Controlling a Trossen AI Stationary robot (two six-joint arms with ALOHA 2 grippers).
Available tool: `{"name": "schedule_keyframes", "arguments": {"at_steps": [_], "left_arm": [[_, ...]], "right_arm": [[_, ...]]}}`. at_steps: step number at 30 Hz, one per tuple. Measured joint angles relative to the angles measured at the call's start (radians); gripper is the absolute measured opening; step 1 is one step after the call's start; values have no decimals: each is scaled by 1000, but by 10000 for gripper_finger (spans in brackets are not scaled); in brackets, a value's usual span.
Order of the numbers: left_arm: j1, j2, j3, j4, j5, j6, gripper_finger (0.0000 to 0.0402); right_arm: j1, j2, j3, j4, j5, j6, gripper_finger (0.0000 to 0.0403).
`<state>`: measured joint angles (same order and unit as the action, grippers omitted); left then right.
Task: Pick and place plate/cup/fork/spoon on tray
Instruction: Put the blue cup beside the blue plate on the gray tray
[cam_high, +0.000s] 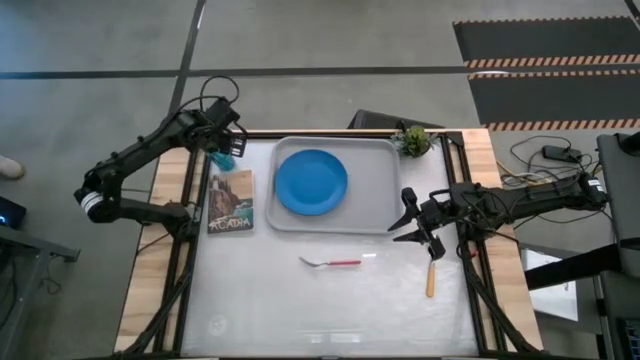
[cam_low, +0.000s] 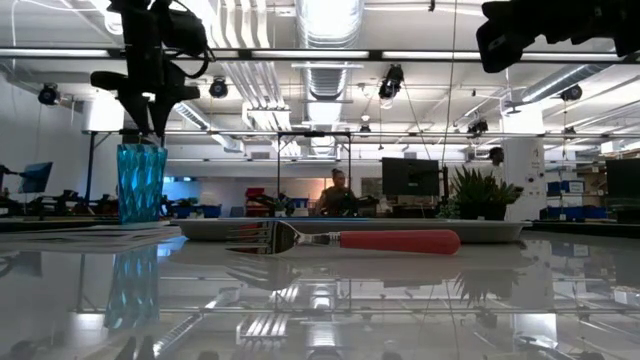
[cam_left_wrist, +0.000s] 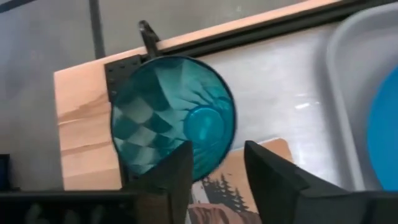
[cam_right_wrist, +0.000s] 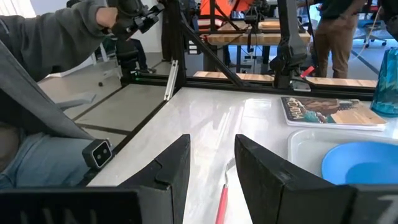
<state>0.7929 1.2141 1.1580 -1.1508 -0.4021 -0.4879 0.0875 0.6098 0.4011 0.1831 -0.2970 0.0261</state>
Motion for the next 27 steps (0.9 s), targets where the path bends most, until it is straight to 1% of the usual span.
{"name": "schedule_keyframes", "arguments": {"at_steps": [3, 5, 11, 15, 18, 22, 27], "left_arm": [[-1, 15, 0, 9, 0, 2, 156], [-1, 27, 0, 8, 1, 16, 162], [-1, 65, -1, 9, -2, 25, 164], [-1, 92, -1, 9, -62, 27, 164], [-1, 108, -1, 9, -71, 32, 163], [-1, 118, -2, 9, -71, 33, 146], [-1, 128, -2, 9, -71, 36, 105]], "right_arm": [[0, 0, 0, 0, 0, 0, 114], [0, 0, 0, 0, 1, 0, 114], [0, 0, 0, -4, 1, 0, 114], [0, 0, 0, -13, 1, 0, 114], [0, 0, 0, -14, 2, 0, 114], [0, 0, 0, -15, 2, 0, 114], [0, 0, 0, -15, 2, 0, 114]]}}
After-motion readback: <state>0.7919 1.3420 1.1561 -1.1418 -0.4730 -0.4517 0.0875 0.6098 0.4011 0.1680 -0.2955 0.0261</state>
